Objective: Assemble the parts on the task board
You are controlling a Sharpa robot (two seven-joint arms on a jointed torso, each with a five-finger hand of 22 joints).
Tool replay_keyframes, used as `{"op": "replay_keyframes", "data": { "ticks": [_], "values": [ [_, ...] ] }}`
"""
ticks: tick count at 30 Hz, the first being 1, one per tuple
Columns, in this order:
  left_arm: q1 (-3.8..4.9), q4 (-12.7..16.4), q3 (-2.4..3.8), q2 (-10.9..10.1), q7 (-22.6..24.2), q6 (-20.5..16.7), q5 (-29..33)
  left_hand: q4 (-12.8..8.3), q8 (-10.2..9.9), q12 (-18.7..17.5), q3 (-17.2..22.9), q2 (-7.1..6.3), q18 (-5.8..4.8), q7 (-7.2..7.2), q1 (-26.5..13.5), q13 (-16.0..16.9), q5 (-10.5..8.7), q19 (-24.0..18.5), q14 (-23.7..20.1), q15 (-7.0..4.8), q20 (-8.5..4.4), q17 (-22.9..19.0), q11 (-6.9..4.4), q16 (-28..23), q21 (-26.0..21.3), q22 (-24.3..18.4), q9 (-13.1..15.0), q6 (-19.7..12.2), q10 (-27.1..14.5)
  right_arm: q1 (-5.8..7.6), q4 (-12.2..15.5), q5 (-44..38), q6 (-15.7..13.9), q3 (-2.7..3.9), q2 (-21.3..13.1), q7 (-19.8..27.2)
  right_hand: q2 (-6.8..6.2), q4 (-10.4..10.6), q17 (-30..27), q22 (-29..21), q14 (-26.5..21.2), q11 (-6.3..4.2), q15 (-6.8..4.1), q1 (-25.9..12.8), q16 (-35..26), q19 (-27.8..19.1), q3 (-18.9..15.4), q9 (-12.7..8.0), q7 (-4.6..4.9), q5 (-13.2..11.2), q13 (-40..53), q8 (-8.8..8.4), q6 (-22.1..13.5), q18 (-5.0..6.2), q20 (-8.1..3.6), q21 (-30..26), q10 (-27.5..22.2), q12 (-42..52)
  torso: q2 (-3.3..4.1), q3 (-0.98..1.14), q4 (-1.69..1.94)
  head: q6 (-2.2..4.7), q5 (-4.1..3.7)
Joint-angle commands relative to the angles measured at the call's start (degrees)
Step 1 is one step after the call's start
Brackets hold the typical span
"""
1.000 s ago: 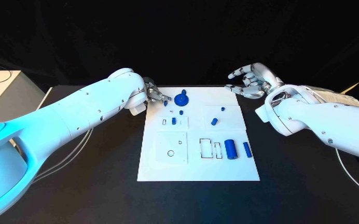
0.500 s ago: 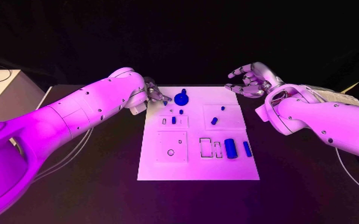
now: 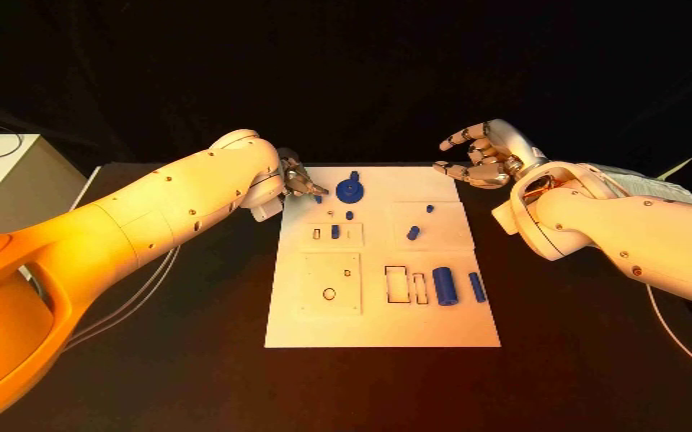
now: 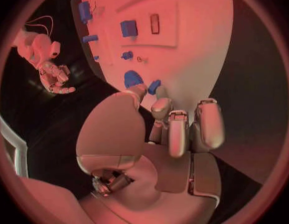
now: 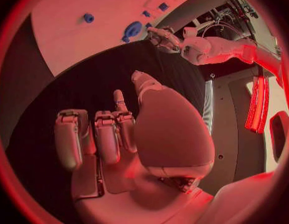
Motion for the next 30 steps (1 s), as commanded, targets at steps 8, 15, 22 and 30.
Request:
{"op": "replay_keyframes", "data": {
  "ticks": [8, 15, 22, 30],
  "values": [
    [0.08, 0.0, 0.01, 0.1, 0.7, 0.4, 2.7, -0.5, 2.6, 0.5, 18.2, -3.74, 0.38, -0.61, 0.4, -0.8, 0.00, 0.0, 6.0, -0.42, -0.37, 14.7, -0.38, 0.2, 0.3, 0.2, 1.4, -1.3, -0.2, 0.01, -0.1, -0.7, 0.3, 0.03, 0.1, 0.1, 0.17, 0.1, 14.1, 11.2, 5.7, -0.21, -0.28, -0.6, -0.2, 4.0, 0.1, 0.1, 0.01, 0.3, 11.8, 0.37, -0.3, 0.45, -0.27, 0.0, 2.2, 0.0, -0.01, 0.03, 0.00, -0.06, 0.05],
    [0.08, -0.1, 0.01, 0.1, 1.0, 0.4, 3.8, -2.0, 4.1, 0.6, 24.8, -4.98, 0.39, -0.62, 1.0, -1.0, -0.05, 0.0, 6.1, -0.49, -0.41, 14.8, -0.45, 0.3, 0.3, 0.2, 2.6, -2.1, -0.1, 0.01, -0.1, -0.7, 0.3, 0.03, 0.1, 0.1, 0.17, 0.1, 14.1, 11.2, 5.7, -0.21, -0.28, -0.6, -0.2, 4.0, 0.1, 0.1, 0.01, 0.3, 11.8, 0.37, -0.3, 0.45, -0.27, 0.0, 2.2, 0.0, -0.03, 0.03, -0.01, -0.10, 0.04],
    [0.08, 0.4, 0.00, -0.4, 1.7, -0.5, 6.7, -6.9, 6.1, 0.7, 32.5, -5.76, 0.30, -0.03, -0.4, -1.0, 0.75, 0.2, 6.2, -0.27, -0.25, 15.1, -0.14, 0.4, 0.6, 0.8, 4.3, -2.8, 0.3, 0.01, -0.2, -0.7, 0.4, 0.03, 0.1, 0.1, 0.17, 0.1, 14.1, 11.2, 5.7, -0.21, -0.28, -0.6, -0.2, 4.0, 0.1, 0.1, 0.01, 0.3, 11.8, 0.37, -0.3, 0.45, -0.27, 0.0, 2.2, 0.0, -0.11, 0.06, 0.02, -0.15, 0.14],
    [0.07, 4.5, 0.00, -2.9, 2.2, -2.5, 10.8, -11.5, 7.0, 1.5, 35.1, -6.74, -0.04, -0.22, -3.5, 0.0, 7.20, 1.3, 6.2, -0.58, -0.37, 15.1, -0.38, 0.4, 1.6, 2.6, 4.6, -1.1, 1.9, 0.00, -0.4, -0.7, 0.4, 0.02, 0.1, 0.1, 0.20, 0.1, 14.0, 11.2, 5.7, -0.22, -0.29, -0.7, -0.2, 4.0, 0.1, 0.1, 0.00, 0.3, 11.9, 0.40, -0.3, 0.45, -0.28, 0.0, 2.3, 0.0, -0.26, 0.03, 0.13, -0.25, 0.27]
  ]
}}
